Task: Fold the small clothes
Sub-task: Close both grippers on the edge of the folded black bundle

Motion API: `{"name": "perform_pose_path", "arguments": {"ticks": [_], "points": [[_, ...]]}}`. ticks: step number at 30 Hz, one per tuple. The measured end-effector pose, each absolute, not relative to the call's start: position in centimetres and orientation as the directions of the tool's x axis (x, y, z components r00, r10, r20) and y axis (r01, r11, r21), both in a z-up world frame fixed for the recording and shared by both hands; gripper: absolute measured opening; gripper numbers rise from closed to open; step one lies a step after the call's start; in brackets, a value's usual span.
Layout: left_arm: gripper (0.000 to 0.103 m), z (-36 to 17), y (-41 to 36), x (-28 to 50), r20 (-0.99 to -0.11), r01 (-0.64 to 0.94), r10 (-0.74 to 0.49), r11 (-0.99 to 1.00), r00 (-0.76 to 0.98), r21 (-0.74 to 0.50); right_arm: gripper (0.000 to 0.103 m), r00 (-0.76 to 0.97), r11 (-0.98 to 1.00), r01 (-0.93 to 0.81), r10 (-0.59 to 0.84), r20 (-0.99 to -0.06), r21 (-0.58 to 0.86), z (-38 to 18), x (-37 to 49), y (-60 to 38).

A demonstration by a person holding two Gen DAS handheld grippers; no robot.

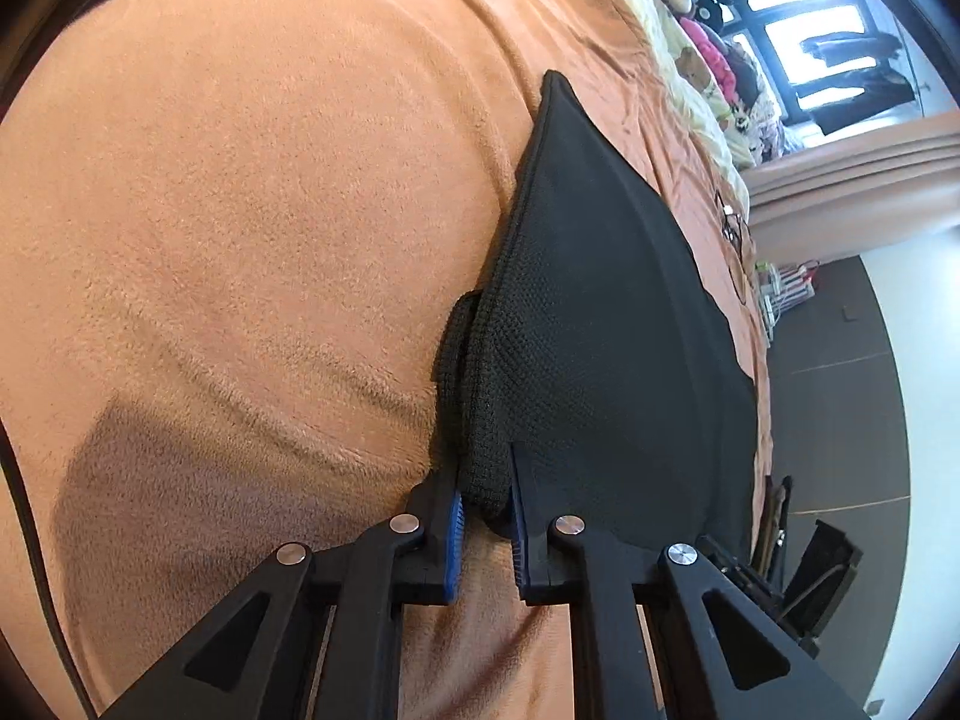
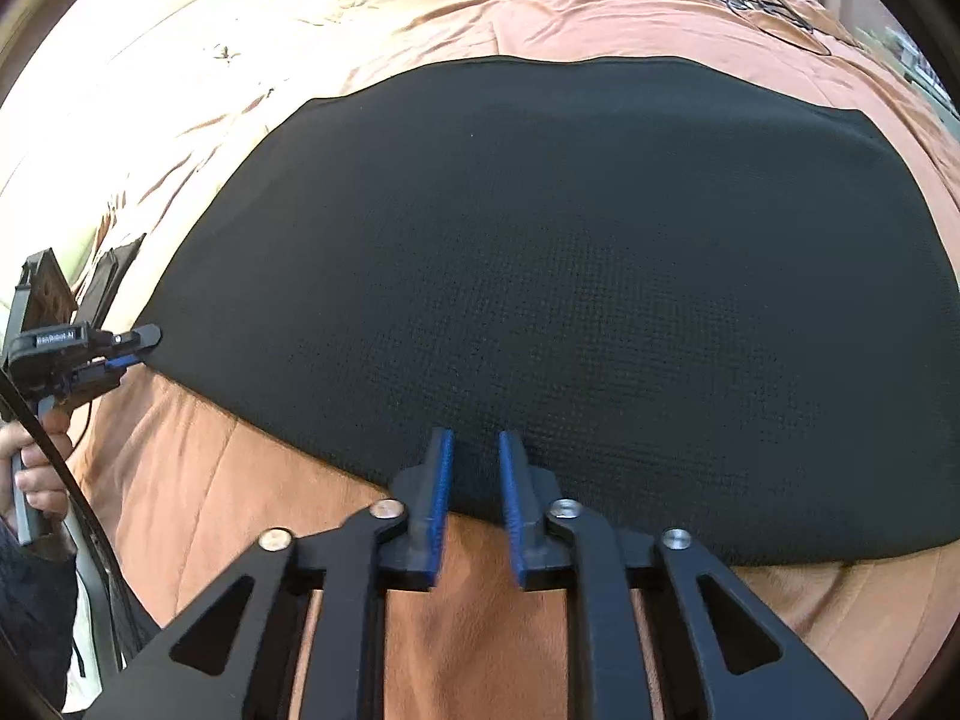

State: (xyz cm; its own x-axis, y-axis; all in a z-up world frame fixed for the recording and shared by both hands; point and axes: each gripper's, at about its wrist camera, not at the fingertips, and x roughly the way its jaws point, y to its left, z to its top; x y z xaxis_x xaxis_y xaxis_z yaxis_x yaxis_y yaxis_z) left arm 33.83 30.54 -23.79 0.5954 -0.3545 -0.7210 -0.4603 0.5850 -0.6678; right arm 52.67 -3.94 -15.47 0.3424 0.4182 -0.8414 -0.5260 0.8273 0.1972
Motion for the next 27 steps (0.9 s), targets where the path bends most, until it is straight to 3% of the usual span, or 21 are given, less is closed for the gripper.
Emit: {"name": "perform_pose_path", "arguments": {"ticks": [27], "points": [[0.011, -23.4, 31.2, 31.8, -0.681, -0.533, -0.281, 0.452, 0.676, -0.715, 0.008, 0.413, 0.888, -0.444, 0.321, -0.852, 0.120, -16.2, 68.1, 4.8]]}}
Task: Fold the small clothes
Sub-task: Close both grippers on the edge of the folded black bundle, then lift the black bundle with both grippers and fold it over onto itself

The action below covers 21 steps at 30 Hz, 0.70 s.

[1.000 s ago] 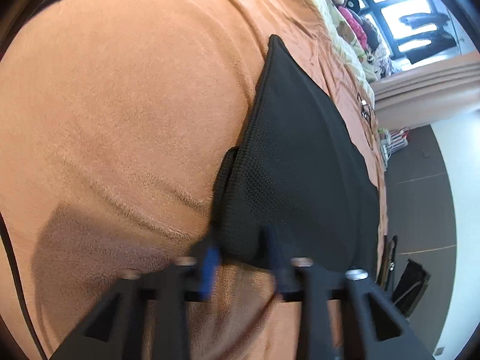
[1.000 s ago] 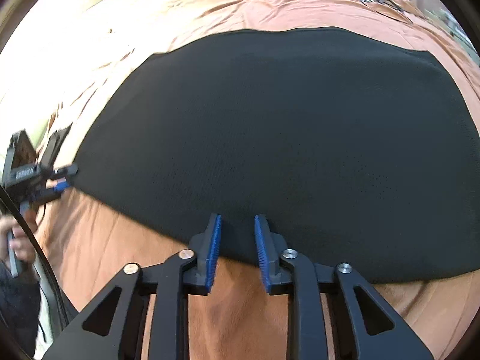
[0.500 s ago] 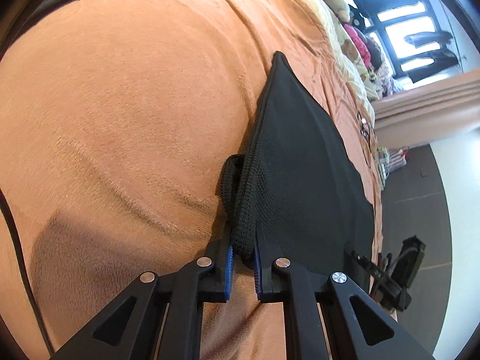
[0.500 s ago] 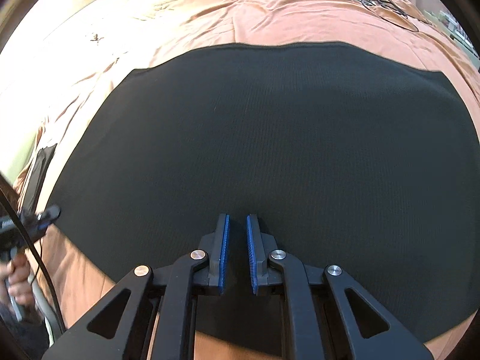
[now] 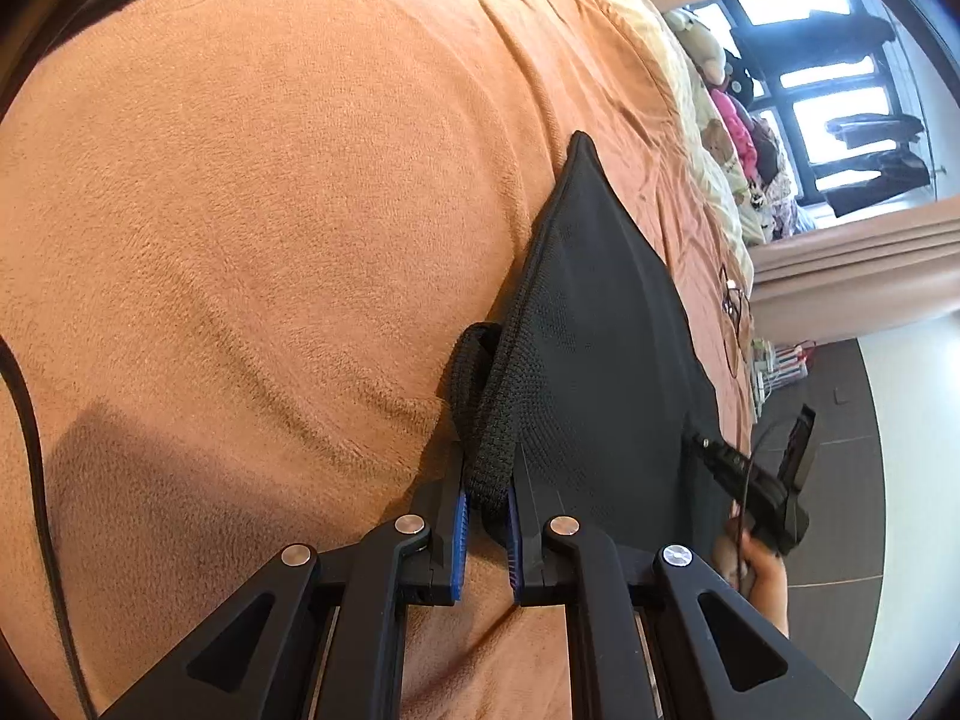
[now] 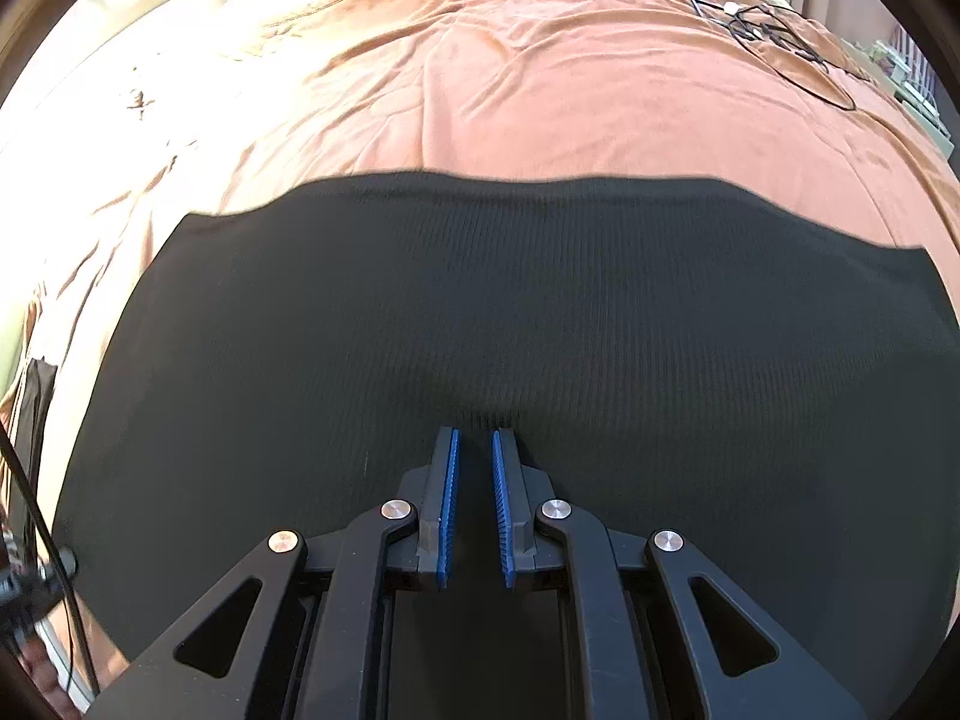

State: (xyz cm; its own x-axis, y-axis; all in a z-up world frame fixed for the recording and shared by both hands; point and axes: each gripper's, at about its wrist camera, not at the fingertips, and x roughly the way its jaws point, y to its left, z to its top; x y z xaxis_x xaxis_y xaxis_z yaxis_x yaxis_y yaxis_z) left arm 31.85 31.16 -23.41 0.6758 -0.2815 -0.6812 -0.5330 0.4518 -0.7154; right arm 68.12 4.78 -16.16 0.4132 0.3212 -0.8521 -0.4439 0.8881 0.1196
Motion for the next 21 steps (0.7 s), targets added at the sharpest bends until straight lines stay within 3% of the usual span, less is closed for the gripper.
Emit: {"name": "perform_pose_path", "arguments": {"ticks": [8, 21], "points": [[0.010, -22.9, 31.3, 31.9, -0.672, -0.526, -0.295, 0.443, 0.679, -0.726, 0.008, 0.428, 0.897, -0.437, 0.278, -0.860, 0.073, -16.3, 69.5, 6.2], [0.010, -15.0, 29.0, 34.4, -0.543, -0.339, -0.349, 0.498, 0.764, -0.798, 0.008, 0.333, 0.838, -0.498, 0.422, -0.843, 0.223, -18.1, 60.9, 2.0]]}}
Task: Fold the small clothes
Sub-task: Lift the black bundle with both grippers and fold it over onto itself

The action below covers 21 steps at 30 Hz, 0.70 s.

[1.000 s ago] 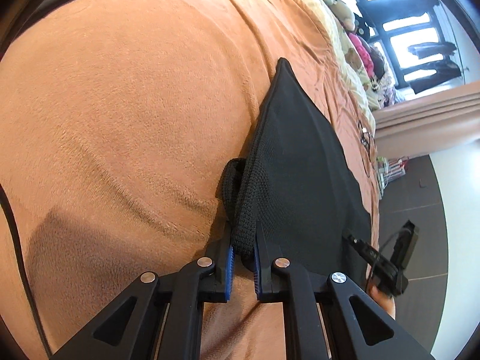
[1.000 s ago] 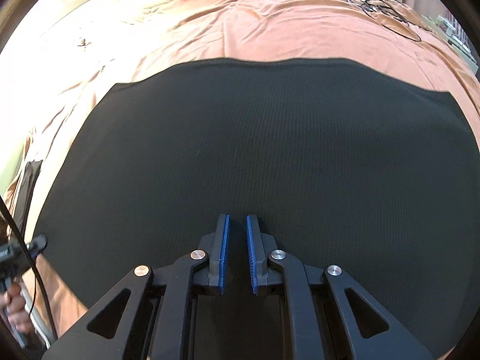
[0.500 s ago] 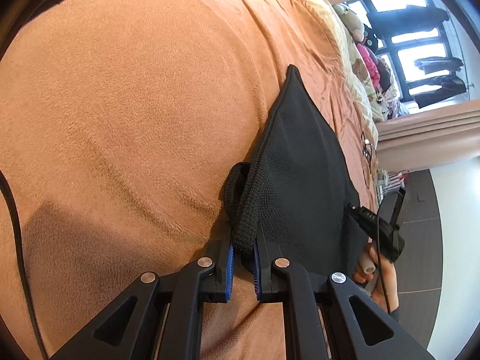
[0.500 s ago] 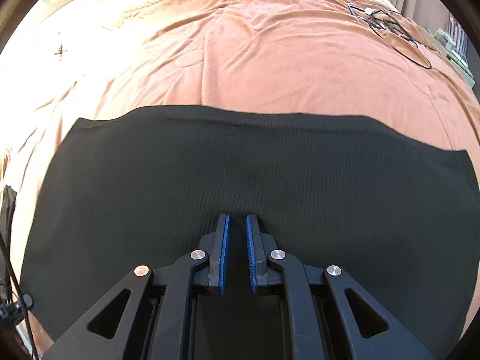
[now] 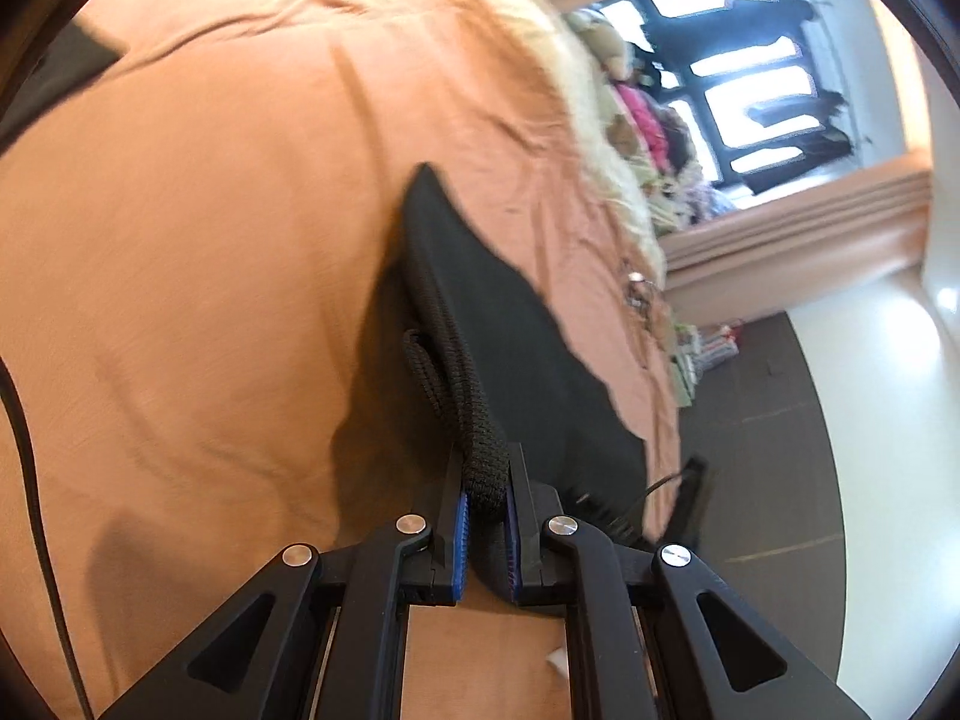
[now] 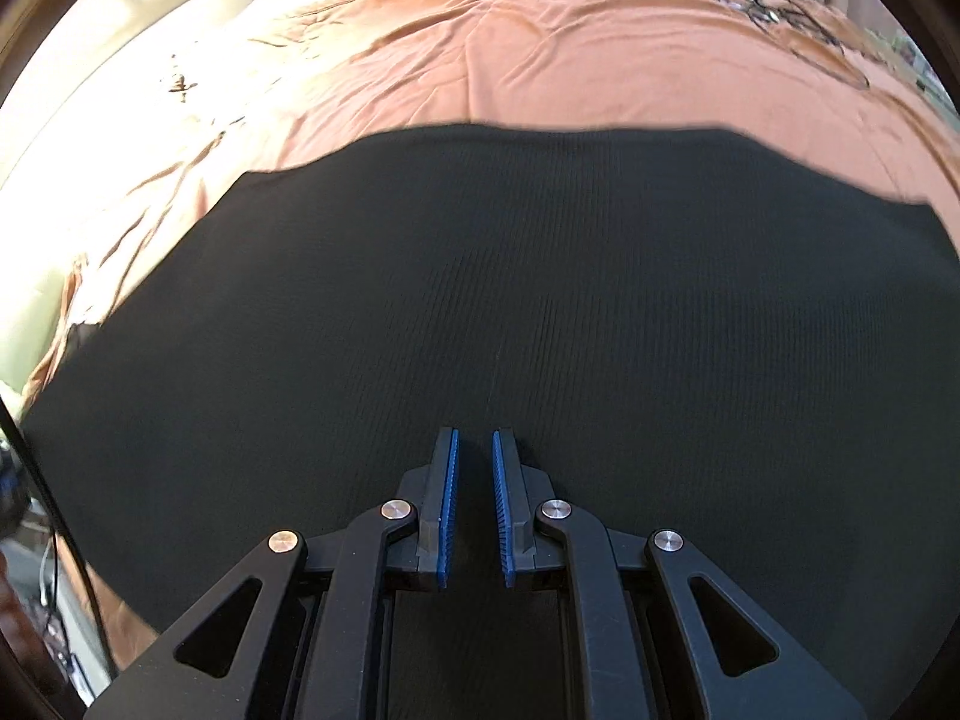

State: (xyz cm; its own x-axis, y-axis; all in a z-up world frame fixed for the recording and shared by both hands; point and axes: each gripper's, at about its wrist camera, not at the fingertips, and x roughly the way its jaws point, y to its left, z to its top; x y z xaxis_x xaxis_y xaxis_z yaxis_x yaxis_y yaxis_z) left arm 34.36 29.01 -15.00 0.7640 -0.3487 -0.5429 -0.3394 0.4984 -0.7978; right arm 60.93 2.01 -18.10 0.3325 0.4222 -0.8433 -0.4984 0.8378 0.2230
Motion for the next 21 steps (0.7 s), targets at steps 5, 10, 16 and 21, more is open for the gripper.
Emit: {"name": "perform_pose_path", "arguments": {"ticks": [5, 10, 16, 21], "points": [[0.010, -10.7, 26.4, 37.4, -0.506, -0.242, -0.384, 0.558, 0.772, -0.793, 0.008, 0.316, 0.823, -0.476, 0.489, -0.813, 0.309, -19.0, 57.4, -0.3], [0.010, -7.1, 22.9, 40.5, -0.473, -0.137, -0.436, 0.608, 0.765, -0.782, 0.008, 0.306, 0.807, -0.445, 0.544, -0.781, 0.387, -19.9, 54.3, -2.4], [0.010, -3.7, 16.9, 44.7, -0.464, -0.005, -0.511, 0.668, 0.724, -0.744, 0.008, 0.285, 0.769, -0.432, 0.612, -0.737, 0.471, -21.0, 52.9, -4.7], [0.010, -2.3, 11.7, 47.9, -0.488, 0.072, -0.557, 0.705, 0.672, -0.706, 0.009, 0.343, 0.758, -0.399, 0.645, -0.683, 0.515, -19.8, 52.1, -9.5]]}}
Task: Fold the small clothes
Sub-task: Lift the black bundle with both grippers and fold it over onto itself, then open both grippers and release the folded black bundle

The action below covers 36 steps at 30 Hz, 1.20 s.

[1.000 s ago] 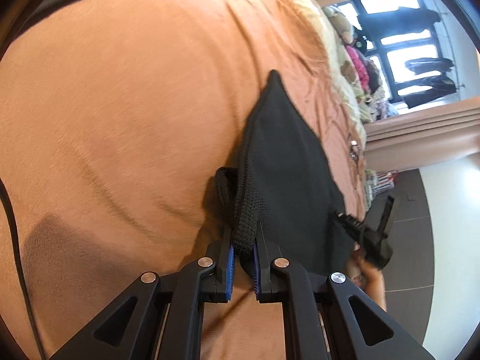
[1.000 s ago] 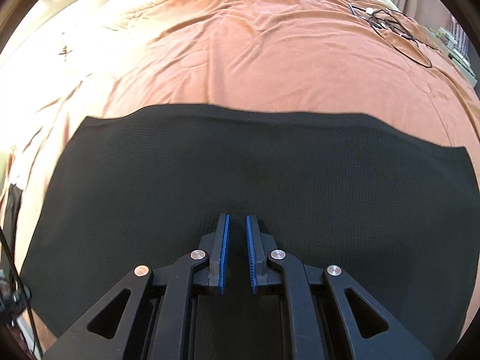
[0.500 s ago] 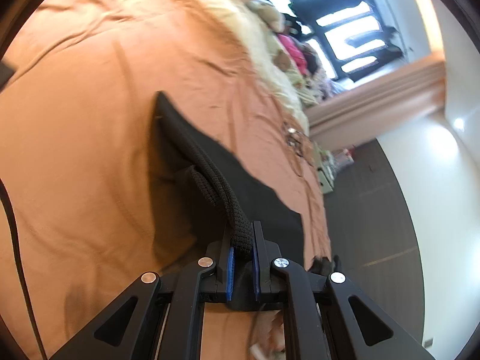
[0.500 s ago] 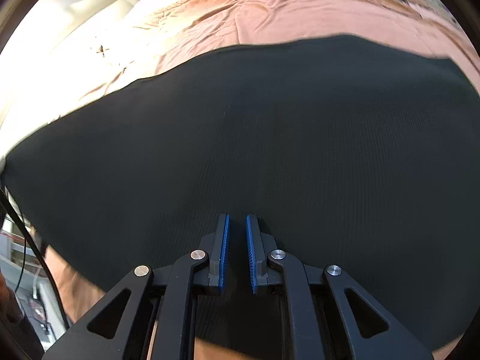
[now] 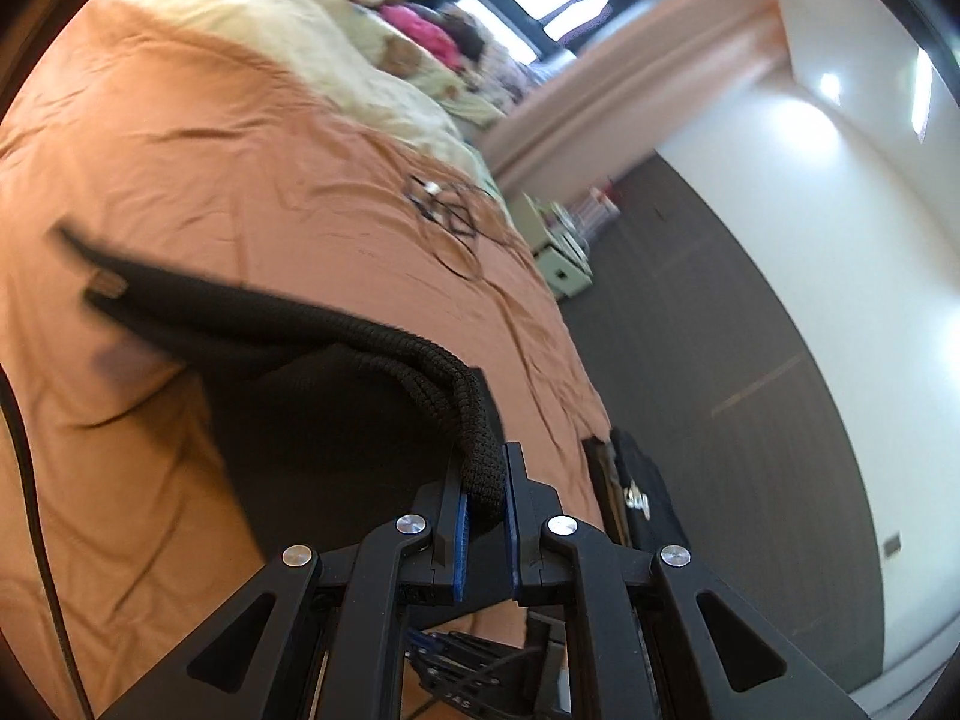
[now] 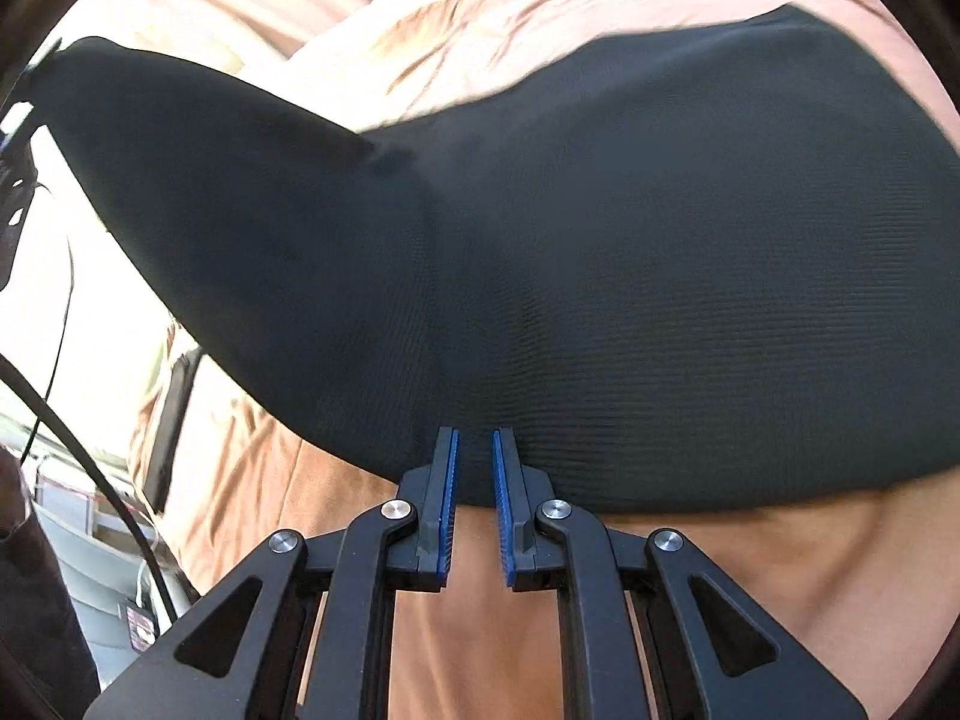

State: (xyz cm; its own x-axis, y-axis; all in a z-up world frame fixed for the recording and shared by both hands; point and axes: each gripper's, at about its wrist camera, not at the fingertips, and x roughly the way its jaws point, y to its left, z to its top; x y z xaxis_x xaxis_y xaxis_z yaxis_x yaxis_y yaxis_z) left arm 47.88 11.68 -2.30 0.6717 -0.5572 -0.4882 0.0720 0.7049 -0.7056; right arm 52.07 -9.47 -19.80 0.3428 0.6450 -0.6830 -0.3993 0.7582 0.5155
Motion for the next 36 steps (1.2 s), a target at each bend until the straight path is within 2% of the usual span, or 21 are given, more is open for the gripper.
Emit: {"name": "perform_pose_path", "arguments": {"ticks": [6, 8, 10, 11, 21, 33, 36], "points": [[0.010, -1.8, 6.4, 50.0, -0.515, 0.143, -0.594, 0.729, 0.617, -0.669, 0.012, 0.410, 0.770, -0.357, 0.638, -0.652, 0.529, -19.1, 51.7, -14.9], [0.010, -1.9, 4.7, 50.8, -0.523, 0.163, -0.608, 0.731, 0.597, -0.663, 0.025, 0.435, 0.771, -0.341, 0.636, -0.637, 0.537, -18.9, 51.4, -16.5], [0.010, -2.2, 3.1, 51.8, -0.531, 0.177, -0.619, 0.731, 0.579, -0.659, 0.061, 0.466, 0.772, -0.328, 0.633, -0.618, 0.544, -18.6, 50.0, -18.1], [0.010, -2.2, 2.6, 51.7, -0.532, 0.184, -0.623, 0.731, 0.573, -0.657, 0.064, 0.482, 0.773, -0.324, 0.631, -0.607, 0.546, -18.5, 49.8, -18.8], [0.010, -4.3, -6.0, 53.7, -0.596, 0.268, -0.667, 0.736, 0.448, -0.622, 0.064, 0.557, 0.771, -0.235, 0.606, -0.569, 0.592, -18.6, 47.2, -26.0], [0.010, -10.4, -15.4, 55.5, -0.723, 0.308, -0.622, 0.781, 0.300, -0.544, 0.064, 0.601, 0.778, -0.149, 0.562, -0.569, 0.610, -18.0, 43.7, -28.6], [0.017, -11.9, -17.1, 55.9, -0.768, 0.316, -0.594, 0.796, 0.240, -0.517, 0.064, 0.603, 0.779, -0.143, 0.557, -0.571, 0.610, -17.7, 42.5, -29.5]]}}
